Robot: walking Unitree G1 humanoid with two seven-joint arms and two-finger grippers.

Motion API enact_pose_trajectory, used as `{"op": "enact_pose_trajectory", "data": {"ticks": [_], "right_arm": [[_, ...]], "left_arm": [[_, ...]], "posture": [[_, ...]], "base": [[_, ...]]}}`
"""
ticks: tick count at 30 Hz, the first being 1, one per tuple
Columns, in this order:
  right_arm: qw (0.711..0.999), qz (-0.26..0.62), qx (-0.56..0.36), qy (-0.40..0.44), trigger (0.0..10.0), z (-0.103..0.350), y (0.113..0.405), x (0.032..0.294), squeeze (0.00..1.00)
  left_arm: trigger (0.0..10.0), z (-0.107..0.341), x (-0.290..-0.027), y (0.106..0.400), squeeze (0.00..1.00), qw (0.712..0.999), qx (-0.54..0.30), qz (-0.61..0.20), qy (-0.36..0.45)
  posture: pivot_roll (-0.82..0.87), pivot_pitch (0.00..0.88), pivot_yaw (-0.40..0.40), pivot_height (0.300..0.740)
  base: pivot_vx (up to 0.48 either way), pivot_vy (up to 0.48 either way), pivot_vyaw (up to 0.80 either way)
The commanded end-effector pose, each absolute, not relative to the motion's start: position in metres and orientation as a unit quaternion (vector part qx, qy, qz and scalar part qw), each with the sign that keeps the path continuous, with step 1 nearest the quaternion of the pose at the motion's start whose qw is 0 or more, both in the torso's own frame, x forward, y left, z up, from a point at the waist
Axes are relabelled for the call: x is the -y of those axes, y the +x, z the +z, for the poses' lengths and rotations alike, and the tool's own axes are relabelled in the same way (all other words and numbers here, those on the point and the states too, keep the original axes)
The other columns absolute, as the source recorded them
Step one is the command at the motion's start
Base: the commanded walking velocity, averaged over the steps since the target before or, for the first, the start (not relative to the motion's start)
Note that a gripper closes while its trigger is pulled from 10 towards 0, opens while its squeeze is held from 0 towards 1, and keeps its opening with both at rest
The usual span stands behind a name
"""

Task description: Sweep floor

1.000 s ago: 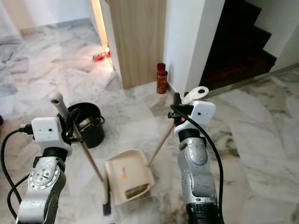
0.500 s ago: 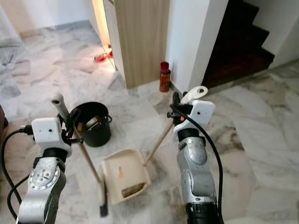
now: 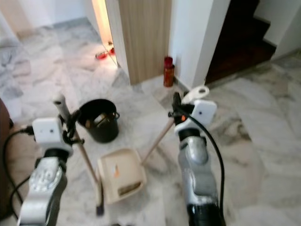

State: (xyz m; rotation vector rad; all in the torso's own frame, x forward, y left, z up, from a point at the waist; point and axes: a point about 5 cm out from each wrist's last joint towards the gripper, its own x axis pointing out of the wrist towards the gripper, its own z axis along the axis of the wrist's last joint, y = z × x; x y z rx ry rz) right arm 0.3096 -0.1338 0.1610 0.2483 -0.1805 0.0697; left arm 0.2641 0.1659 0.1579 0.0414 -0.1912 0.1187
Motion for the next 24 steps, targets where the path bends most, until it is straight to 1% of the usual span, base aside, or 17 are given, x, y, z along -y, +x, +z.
{"op": "enact_pose_trajectory", "data": {"ticks": [1,6,7,9,11,24], "right_arm": [[0.983,0.046,0.120,0.133,10.0,0.1761,0.3106,0.1290,0.00],[0.982,0.048,0.129,0.130,10.0,0.1781,0.3099,0.1282,0.00],[0.982,0.049,0.130,0.130,10.0,0.1783,0.3098,0.1279,0.00],[0.982,0.051,0.129,0.131,10.0,0.1785,0.3097,0.1275,0.00],[0.981,0.048,0.125,0.141,10.0,0.1773,0.3099,0.1278,0.00],[0.979,0.046,0.136,0.141,10.0,0.1824,0.3118,0.1286,0.00]], "left_arm": [[10.0,0.1691,-0.1673,0.2631,0.00,0.990,0.124,0.063,0.025],[10.0,0.1695,-0.1673,0.2635,0.00,0.990,0.124,0.062,0.025],[10.0,0.1685,-0.1673,0.2639,0.00,0.990,0.120,0.062,0.030],[10.0,0.1669,-0.1673,0.2644,0.00,0.991,0.116,0.062,0.037],[10.0,0.1652,-0.1665,0.2642,0.00,0.991,0.112,0.060,0.039],[10.0,0.1650,-0.1640,0.2643,0.00,0.991,0.112,0.057,0.048]], "posture": [[-0.03,0.090,0.034,0.740],[-0.03,0.091,0.036,0.740],[-0.03,0.091,0.035,0.740],[-0.03,0.092,0.036,0.740],[-0.03,0.091,0.035,0.740],[-0.03,0.091,0.033,0.740]], "base": [[0.000,0.311,0.00],[0.000,0.309,0.00],[0.000,0.247,0.79],[0.000,0.000,0.79],[0.000,0.000,0.00],[0.000,0.000,0.00]]}}
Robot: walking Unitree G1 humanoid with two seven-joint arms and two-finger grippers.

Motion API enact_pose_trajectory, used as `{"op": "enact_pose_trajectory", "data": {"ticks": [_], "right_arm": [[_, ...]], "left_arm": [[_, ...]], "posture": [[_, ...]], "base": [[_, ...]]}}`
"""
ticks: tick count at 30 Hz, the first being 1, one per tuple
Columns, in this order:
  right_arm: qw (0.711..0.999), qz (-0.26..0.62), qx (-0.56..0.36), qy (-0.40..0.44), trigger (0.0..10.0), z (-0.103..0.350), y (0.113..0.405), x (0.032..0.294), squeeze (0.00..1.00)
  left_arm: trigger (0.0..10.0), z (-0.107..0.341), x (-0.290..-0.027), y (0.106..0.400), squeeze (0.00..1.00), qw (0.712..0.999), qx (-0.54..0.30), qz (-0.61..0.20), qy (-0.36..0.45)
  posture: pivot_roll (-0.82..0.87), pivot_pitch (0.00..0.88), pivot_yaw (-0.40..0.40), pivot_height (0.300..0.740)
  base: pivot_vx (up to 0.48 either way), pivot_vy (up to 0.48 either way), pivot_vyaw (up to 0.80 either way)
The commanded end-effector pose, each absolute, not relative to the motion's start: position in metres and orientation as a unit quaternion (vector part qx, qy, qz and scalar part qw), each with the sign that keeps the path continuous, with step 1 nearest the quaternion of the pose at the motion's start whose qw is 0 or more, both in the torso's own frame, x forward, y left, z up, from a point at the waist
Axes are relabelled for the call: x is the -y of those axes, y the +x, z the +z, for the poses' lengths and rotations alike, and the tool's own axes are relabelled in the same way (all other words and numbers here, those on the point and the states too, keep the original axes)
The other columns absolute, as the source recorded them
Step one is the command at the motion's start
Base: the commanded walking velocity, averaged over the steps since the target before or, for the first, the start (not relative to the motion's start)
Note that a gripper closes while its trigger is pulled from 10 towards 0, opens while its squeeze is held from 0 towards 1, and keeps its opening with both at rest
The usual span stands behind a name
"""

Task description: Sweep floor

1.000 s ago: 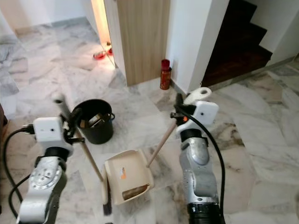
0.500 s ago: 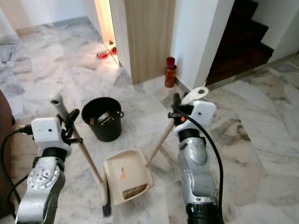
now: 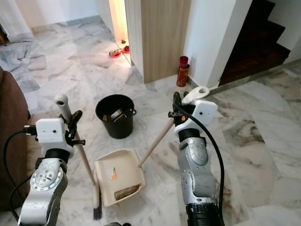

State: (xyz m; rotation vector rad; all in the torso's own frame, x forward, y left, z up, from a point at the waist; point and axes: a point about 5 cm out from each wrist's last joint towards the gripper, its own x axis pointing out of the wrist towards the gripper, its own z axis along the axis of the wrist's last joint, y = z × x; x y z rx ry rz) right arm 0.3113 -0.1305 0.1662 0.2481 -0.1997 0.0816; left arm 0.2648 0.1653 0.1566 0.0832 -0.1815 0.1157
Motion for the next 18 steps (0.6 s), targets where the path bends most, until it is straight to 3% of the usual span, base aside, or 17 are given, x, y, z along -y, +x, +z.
{"op": "enact_pose_trajectory", "data": {"ticks": [1,18], "right_arm": [[0.979,0.045,0.141,0.142,10.0,0.184,0.312,0.129,0.00],[0.970,0.030,0.213,0.116,10.0,0.216,0.320,0.127,0.00]], "left_arm": [[10.0,0.165,-0.163,0.264,0.00,0.991,0.113,0.055,0.055],[10.0,0.167,-0.169,0.259,0.00,0.986,0.125,0.065,0.089]], "posture": [[-0.02,0.089,0.032,0.740],[-0.02,0.078,0.035,0.740]], "base": [[0.000,0.000,0.00],[0.000,0.000,0.00]]}}
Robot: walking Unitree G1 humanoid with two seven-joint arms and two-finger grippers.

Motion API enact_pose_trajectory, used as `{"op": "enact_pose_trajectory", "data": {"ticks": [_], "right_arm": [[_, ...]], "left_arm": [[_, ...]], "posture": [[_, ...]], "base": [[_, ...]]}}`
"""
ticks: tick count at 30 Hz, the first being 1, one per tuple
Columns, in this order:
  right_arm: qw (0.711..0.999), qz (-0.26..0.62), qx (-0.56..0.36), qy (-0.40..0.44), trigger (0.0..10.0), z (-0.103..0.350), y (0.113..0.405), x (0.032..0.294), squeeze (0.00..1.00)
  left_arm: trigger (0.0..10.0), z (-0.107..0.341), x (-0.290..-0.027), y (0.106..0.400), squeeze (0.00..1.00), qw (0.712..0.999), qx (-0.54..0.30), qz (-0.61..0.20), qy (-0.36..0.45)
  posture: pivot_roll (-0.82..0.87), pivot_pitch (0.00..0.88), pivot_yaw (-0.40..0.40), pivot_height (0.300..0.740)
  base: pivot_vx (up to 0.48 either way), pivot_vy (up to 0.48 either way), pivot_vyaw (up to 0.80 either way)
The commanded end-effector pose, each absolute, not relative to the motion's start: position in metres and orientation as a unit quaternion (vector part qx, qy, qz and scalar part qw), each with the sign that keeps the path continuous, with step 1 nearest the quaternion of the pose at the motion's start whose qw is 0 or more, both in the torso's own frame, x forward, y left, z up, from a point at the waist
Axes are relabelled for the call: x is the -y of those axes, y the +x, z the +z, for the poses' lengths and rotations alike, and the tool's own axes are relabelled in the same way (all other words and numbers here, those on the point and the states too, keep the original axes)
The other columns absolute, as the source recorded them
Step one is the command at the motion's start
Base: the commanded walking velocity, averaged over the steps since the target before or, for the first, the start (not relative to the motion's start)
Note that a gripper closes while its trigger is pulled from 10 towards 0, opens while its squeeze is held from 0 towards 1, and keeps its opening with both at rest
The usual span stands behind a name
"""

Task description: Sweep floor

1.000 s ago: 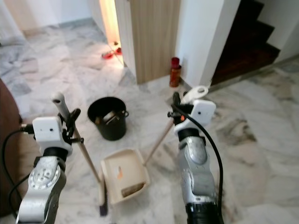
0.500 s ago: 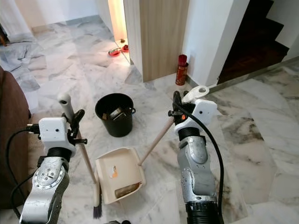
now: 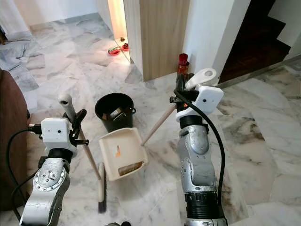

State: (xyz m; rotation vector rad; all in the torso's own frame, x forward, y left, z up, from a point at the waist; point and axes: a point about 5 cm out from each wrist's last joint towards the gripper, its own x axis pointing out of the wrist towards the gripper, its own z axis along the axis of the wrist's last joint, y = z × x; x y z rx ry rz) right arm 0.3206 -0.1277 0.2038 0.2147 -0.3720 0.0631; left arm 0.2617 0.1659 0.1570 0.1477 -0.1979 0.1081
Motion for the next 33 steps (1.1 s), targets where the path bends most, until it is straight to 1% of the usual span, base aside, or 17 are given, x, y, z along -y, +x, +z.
{"op": "enact_pose_trajectory", "data": {"ticks": [1,5,10,16,20,28,33], "right_arm": [[0.969,0.028,0.218,0.115,10.0,0.218,0.320,0.128,0.00],[0.967,0.022,0.225,0.115,10.0,0.222,0.322,0.130,0.00],[0.965,0.023,0.233,0.117,10.0,0.226,0.324,0.129,0.00],[0.959,0.030,0.248,0.132,10.0,0.237,0.329,0.128,0.00],[0.956,0.035,0.258,0.139,10.0,0.244,0.331,0.127,0.00],[0.949,0.052,0.281,0.130,10.0,0.257,0.333,0.120,0.00],[0.951,0.059,0.273,0.134,10.0,0.253,0.334,0.118,0.00]], "left_arm": [[10.0,0.164,-0.175,0.253,0.00,0.983,0.122,0.080,0.109],[10.0,0.159,-0.192,0.240,0.00,0.980,0.105,0.112,0.125],[10.0,0.156,-0.200,0.233,0.00,0.979,0.097,0.124,0.129],[10.0,0.149,-0.213,0.218,0.00,0.976,0.076,0.159,0.126],[10.0,0.150,-0.219,0.213,0.00,0.975,0.075,0.164,0.128],[10.0,0.150,-0.217,0.215,0.00,0.976,0.078,0.161,0.126],[10.0,0.152,-0.218,0.218,0.00,0.974,0.085,0.163,0.132]], "posture": [[-0.02,0.083,0.036,0.740],[-0.01,0.090,0.034,0.740],[0.00,0.089,0.032,0.740],[0.01,0.084,0.024,0.740],[0.02,0.086,0.017,0.740],[0.01,0.083,0.020,0.740],[0.02,0.082,0.016,0.740]], "base": [[0.000,0.000,0.00],[0.000,0.000,0.00],[0.000,0.000,0.00],[0.000,0.000,0.00],[0.000,0.000,0.00],[0.000,0.000,0.00],[0.287,0.000,0.00]]}}
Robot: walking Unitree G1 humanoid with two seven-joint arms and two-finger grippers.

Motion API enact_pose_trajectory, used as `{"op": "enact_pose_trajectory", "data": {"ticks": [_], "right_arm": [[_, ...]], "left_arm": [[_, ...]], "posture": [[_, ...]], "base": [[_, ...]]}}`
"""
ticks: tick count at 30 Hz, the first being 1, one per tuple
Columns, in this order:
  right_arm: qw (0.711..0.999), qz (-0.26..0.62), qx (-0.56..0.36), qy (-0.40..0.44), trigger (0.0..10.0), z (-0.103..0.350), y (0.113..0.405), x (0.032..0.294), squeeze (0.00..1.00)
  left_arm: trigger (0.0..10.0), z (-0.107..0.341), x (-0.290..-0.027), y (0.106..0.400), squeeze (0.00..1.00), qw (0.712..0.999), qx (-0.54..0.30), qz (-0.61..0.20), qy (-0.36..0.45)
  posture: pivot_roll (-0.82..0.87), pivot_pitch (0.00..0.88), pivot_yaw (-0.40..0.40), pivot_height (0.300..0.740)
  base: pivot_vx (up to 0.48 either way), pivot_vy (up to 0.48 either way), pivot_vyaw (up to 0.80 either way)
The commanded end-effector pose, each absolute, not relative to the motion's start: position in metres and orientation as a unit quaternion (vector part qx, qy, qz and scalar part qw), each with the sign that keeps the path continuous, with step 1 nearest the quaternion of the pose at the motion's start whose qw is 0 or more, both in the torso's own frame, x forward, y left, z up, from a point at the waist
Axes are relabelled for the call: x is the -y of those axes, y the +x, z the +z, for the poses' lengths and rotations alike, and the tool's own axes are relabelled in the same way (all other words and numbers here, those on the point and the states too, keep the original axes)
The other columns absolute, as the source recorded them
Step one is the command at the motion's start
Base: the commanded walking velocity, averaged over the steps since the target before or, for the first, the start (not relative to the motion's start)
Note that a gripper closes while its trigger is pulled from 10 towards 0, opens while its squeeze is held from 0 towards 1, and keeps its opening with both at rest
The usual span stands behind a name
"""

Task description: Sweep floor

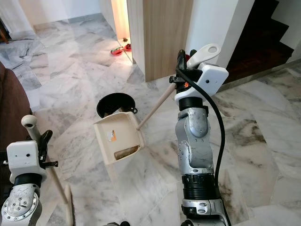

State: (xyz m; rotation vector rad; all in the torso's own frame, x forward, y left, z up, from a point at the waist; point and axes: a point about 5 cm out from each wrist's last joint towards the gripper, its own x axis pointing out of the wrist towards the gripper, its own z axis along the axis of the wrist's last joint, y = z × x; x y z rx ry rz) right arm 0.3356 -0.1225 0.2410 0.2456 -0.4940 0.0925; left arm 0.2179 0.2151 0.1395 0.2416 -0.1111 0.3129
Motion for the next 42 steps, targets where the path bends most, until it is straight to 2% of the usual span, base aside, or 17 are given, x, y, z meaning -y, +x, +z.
{"op": "enact_pose_trajectory", "data": {"ticks": [1,23,30,42], "right_arm": [[0.951,0.059,0.273,0.134,10.0,0.253,0.334,0.118,0.00],[0.954,0.077,0.259,0.131,10.0,0.247,0.334,0.111,0.00],[0.949,0.087,0.271,0.135,10.0,0.252,0.332,0.108,0.00],[0.943,0.084,0.279,0.161,10.0,0.260,0.332,0.110,0.00]], "left_arm": [[10.0,0.152,-0.218,0.218,0.00,0.974,0.085,0.163,0.132],[10.0,0.153,-0.215,0.224,0.00,0.976,0.087,0.153,0.132],[10.0,0.154,-0.213,0.225,0.00,0.976,0.090,0.149,0.131],[10.0,0.156,-0.212,0.225,0.00,0.975,0.091,0.153,0.133]], "posture": [[0.02,0.082,0.016,0.740],[0.01,0.075,0.021,0.740],[0.01,0.065,0.022,0.740],[0.02,0.076,0.019,0.740]], "base": [[0.311,0.000,0.00],[0.363,0.000,0.00],[0.373,0.000,0.39],[0.374,0.000,0.00]]}}
